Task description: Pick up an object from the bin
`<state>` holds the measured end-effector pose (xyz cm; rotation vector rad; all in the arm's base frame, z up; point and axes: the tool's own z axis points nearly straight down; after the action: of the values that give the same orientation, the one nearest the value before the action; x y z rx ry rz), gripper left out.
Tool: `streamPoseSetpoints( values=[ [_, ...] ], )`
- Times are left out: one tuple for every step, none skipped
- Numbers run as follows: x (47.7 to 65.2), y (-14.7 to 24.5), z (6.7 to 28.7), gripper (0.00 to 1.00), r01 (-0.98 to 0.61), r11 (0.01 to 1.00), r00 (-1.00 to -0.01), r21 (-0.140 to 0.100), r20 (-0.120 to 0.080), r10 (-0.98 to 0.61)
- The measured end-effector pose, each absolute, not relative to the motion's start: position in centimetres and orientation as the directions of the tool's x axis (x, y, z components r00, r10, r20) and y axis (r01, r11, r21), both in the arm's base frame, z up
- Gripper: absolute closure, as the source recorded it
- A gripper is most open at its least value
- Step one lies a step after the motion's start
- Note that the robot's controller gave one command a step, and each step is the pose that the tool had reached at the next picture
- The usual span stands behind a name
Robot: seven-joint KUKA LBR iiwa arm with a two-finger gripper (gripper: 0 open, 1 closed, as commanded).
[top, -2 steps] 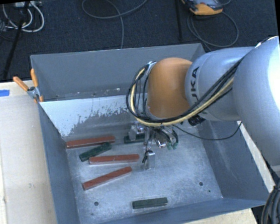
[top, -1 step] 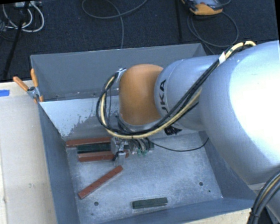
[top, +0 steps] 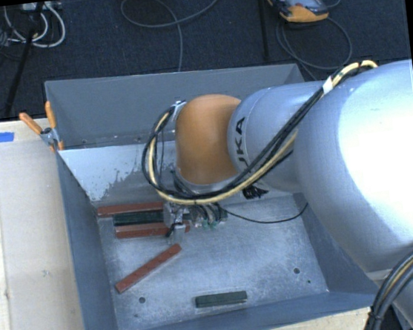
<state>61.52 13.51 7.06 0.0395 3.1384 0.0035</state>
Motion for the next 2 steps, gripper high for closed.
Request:
streamPoseSetpoints(
  values=[
    [61.4, 13.5, 7.4, 1.00, 0.024, 1.000, -1.000, 0.001, -0.001, 0.024],
    [61.2, 13.4, 8.8, 1.00, 0.024, 1.000, -1.000, -0.001, 0.008, 0.024]
  ],
)
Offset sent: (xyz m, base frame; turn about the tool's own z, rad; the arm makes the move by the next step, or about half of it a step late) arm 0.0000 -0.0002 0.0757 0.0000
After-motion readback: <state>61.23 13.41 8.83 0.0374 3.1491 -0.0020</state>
